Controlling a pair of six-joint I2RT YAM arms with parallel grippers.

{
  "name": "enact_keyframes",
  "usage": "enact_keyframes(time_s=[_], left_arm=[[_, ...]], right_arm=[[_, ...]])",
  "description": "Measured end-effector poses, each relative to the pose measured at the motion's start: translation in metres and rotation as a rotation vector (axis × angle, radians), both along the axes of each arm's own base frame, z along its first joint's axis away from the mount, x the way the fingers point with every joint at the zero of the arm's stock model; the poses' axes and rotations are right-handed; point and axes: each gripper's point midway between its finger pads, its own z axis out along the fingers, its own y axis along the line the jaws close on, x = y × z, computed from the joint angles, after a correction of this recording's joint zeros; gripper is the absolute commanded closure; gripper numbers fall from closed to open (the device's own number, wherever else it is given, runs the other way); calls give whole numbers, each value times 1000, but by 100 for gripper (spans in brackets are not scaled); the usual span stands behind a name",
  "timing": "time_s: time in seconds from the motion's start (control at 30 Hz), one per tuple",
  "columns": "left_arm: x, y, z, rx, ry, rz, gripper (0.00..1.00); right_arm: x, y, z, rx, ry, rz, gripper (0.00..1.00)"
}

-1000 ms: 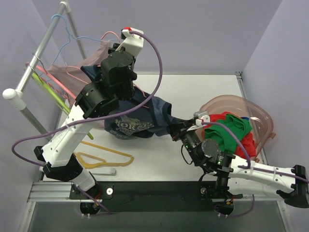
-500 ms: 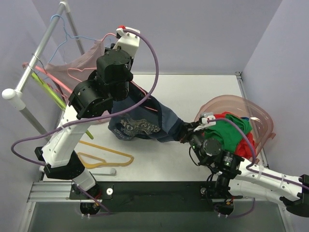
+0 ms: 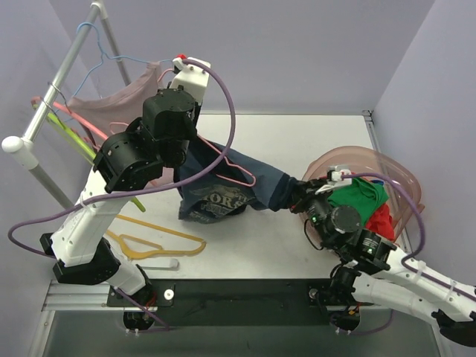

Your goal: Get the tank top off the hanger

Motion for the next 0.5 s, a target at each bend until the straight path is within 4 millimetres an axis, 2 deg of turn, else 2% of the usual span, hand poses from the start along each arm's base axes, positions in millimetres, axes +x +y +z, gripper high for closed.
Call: enact_keyframes(time_s=[0.1, 0.2, 0.37, 0.5], left_arm=[[-1, -3, -2, -17, 10, -18, 100], [-7, -18, -1, -96, 32, -106, 100], [-32, -46, 4, -258, 85, -316, 100], [-62, -55, 6, -371, 129, -466, 100]], right_arm=[[-3, -9, 31, 46, -40, -10, 100], [-3, -14, 40, 57, -53, -25, 100], [13, -6, 12, -47, 4, -53, 100], [33, 4, -9, -132, 66, -63, 100]])
